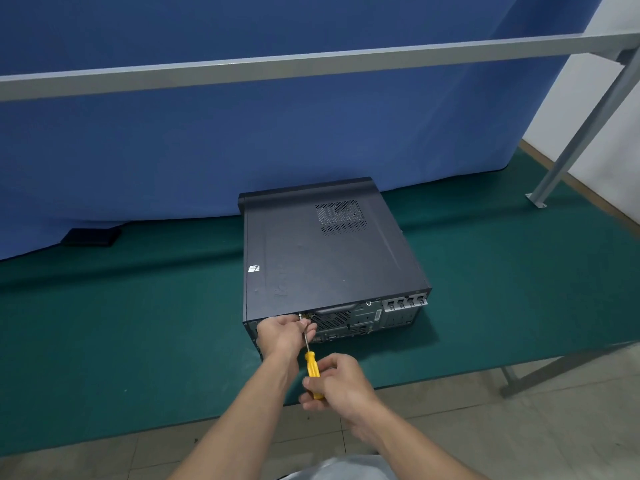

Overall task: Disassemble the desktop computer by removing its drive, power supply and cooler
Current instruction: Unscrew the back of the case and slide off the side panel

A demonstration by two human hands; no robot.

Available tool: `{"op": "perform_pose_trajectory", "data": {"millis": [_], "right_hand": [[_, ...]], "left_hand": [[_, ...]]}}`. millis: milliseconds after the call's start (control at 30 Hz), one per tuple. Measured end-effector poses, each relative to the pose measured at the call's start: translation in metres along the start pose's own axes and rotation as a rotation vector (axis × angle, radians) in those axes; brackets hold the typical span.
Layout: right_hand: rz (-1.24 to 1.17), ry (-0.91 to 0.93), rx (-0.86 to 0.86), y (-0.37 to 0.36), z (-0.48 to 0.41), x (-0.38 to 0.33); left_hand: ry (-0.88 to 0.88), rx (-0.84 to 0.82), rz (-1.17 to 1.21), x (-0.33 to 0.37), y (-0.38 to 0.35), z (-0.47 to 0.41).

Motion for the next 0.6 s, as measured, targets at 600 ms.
{"op": "perform_pose_trajectory", "data": {"millis": [600], "right_hand": [[-0.277, -0.164, -0.236, -0.0086, 0.0044, -0.0007]], "left_hand": [[0.095, -0.15, 0.145, 0.0014, -0.0072, 0.0084]]}}
Point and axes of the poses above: each hand's wrist, its own z-axis away from the middle knuckle, its own y-axis out of the back of the hand, x = y × z, the point moved 6 cm from there along -z, towards the middle knuckle, and after that the axes turned 2 degrees about x, right-handed, at the moved point
